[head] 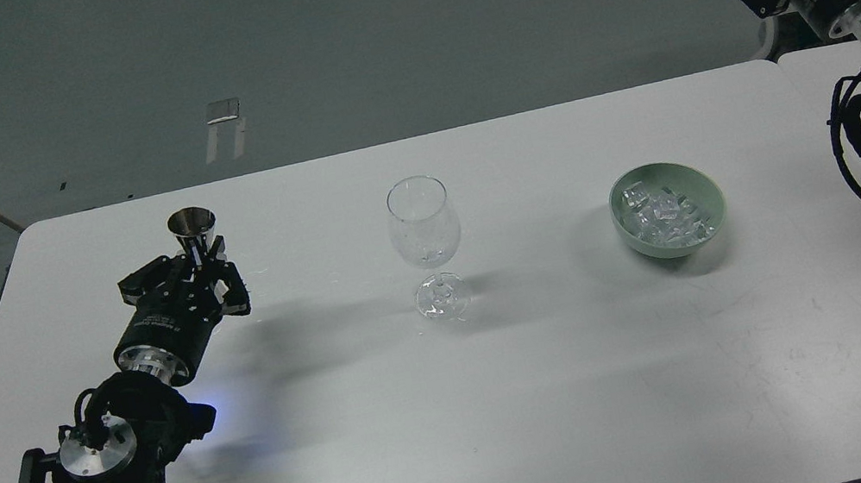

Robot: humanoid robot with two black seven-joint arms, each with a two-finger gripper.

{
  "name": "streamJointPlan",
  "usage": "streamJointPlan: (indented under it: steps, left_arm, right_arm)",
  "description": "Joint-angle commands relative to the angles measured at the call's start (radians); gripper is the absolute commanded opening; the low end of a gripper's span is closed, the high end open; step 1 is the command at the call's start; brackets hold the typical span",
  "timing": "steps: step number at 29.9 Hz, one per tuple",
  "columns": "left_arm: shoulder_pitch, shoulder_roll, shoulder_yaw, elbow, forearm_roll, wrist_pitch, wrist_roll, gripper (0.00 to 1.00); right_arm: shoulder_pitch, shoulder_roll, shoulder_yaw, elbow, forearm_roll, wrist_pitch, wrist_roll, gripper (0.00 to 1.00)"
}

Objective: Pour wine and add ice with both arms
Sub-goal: 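Carry the jigger with the left gripper over the wine glass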

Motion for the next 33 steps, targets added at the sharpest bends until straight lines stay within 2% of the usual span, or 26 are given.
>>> streamJointPlan:
  steps: [1,6,13,20,25,33]
  left_arm:
    - [-0.038,0.0,0.056,-0.053,0.001,0.056,0.012,0.0]
    - [-0.094,0.0,0.129,-0.12,0.035,0.12,0.037,0.0]
    - [-0.16,0.0,0.182,-0.139,0.13,0.16,0.063,0.0]
    - [-0.174,0.0,0.234,-0.159,0.228,0.184,0.096,0.0]
    - [-0.198,0.0,0.257,-0.177,0.229,0.221,0.099,0.0]
    - [-0.203,0.0,0.295,-0.188,0.295,0.227,0.112,0.0]
  right_arm:
    - [0.0,0.0,0.0,0.001,0.0,0.0,0.0,1.0]
    - [0.0,-0.006,0.0,0.004,0.0,0.0,0.0,1.0]
    - [-0.005,-0.024,0.0,0.012,0.002,0.0,0.0,1.0]
    - [-0.008,-0.026,0.0,0.018,0.002,0.0,0.0,1.0]
    - [-0.009,-0.026,0.0,0.018,0.002,0.0,0.0,1.0]
    - [-0.009,-0.027,0.0,0.017,0.002,0.0,0.0,1.0]
